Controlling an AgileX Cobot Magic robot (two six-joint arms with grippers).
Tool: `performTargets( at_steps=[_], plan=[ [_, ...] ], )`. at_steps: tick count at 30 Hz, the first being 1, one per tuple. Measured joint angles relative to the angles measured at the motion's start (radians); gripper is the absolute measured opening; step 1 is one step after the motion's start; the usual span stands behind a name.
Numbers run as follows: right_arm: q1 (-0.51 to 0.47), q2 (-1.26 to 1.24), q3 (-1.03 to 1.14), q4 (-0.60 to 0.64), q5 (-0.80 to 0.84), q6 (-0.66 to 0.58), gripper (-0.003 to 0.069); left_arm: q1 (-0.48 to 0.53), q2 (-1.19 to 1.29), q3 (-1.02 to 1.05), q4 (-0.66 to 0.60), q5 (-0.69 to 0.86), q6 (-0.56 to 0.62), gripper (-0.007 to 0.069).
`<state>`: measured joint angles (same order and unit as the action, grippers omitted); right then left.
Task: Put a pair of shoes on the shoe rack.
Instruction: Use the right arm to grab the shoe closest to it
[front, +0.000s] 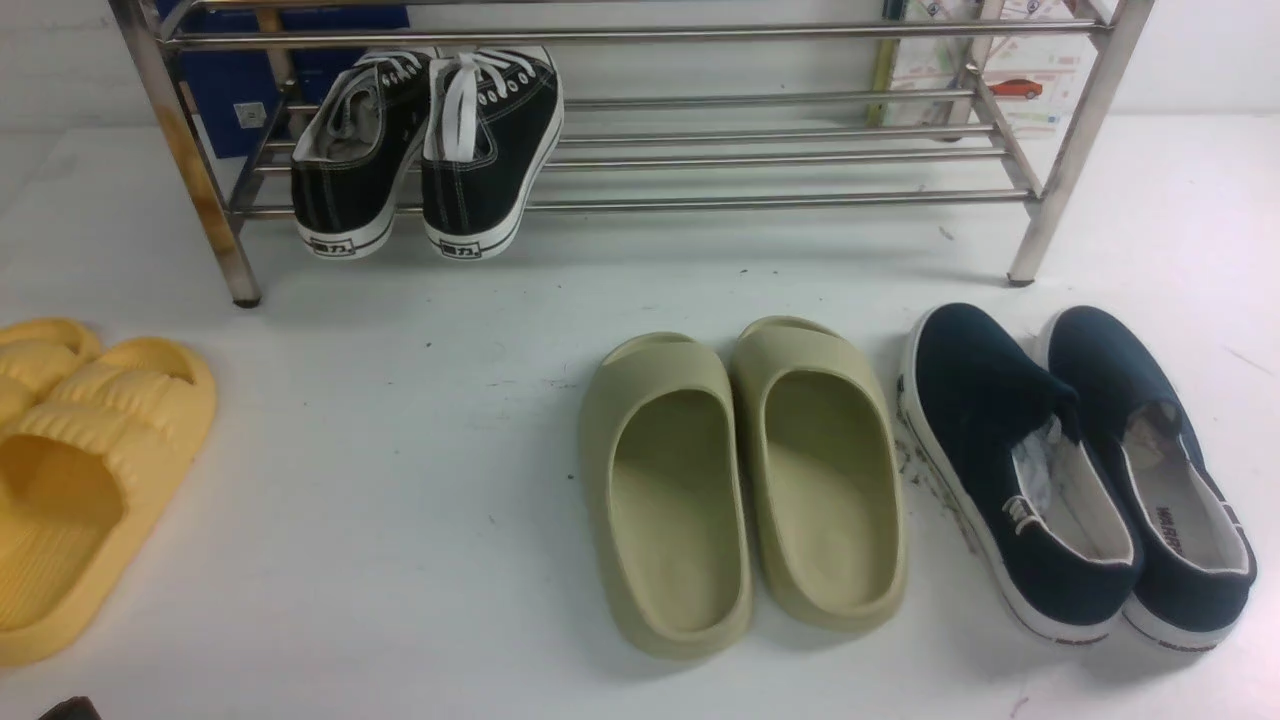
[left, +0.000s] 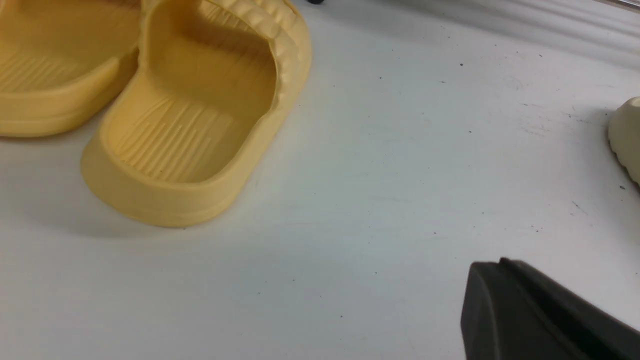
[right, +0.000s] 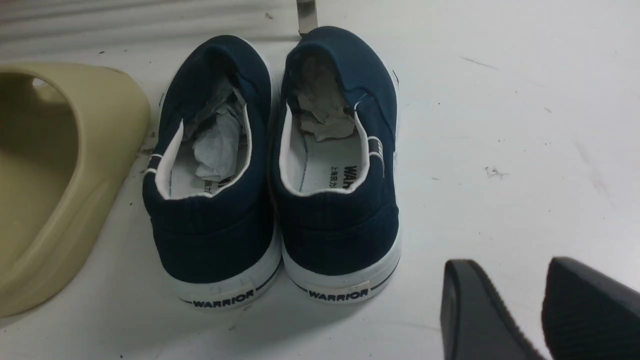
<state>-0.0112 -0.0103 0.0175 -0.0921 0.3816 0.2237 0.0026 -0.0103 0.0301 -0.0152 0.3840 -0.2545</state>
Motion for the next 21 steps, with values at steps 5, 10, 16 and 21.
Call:
performTargets(
  at_steps=[5, 10, 16, 21],
  plan=[
    [0.0, 0.0, 0.0, -0.01, 0.0, 0.0, 0.0246, 0.0, 0.0, 0.0, 0.0, 0.0, 0.0, -0.0012],
    [0.0, 0.0, 0.0, -0.01, 0.0, 0.0, 0.0246, 0.0, 0.0, 0.0, 0.0, 0.0, 0.0, -0.0012],
    [0.0, 0.0, 0.0, 0.006, 0.0, 0.023, 0.0246, 0.0, 0.0, 0.0, 0.0, 0.0, 0.0, -0.0012],
    [0.0, 0.0, 0.003, 0.223, -0.031, 0.234, 0.0246, 0.0, 0.0, 0.0, 0.0, 0.0, 0.0, -0.0012]
  ],
)
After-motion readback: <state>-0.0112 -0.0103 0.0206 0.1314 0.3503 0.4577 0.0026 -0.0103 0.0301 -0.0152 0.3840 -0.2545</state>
